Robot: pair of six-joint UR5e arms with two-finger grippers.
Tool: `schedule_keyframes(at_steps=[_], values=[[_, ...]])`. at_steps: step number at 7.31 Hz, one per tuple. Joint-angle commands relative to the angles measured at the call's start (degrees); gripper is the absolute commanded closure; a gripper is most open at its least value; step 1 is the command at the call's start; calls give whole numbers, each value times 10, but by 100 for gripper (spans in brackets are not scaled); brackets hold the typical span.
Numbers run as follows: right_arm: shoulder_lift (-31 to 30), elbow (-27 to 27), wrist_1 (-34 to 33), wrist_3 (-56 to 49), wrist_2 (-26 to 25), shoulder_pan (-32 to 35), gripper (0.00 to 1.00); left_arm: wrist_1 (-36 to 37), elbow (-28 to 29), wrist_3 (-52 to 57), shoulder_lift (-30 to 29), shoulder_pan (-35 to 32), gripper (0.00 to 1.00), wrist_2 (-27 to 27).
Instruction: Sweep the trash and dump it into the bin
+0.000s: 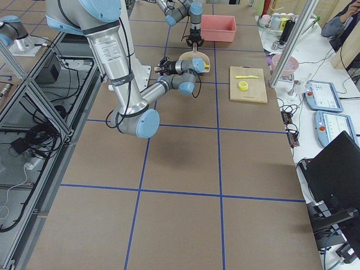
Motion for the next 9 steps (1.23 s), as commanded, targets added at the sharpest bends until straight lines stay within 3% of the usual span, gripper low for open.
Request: schedule_keyframes(at_steps=[1, 5, 8, 9], values=[[7, 3, -2, 10, 8, 23, 100, 1, -10, 0, 16, -1, 100, 1], [-8, 61, -6, 165, -9, 25, 100, 4, -1, -1, 20, 3, 100, 2], [-101, 193, 15, 229, -68, -29, 100, 47, -1, 3, 12, 2, 100, 3], [-143, 201, 83, 253, -84, -37, 100, 67, -3, 4, 7, 3, 100, 3]])
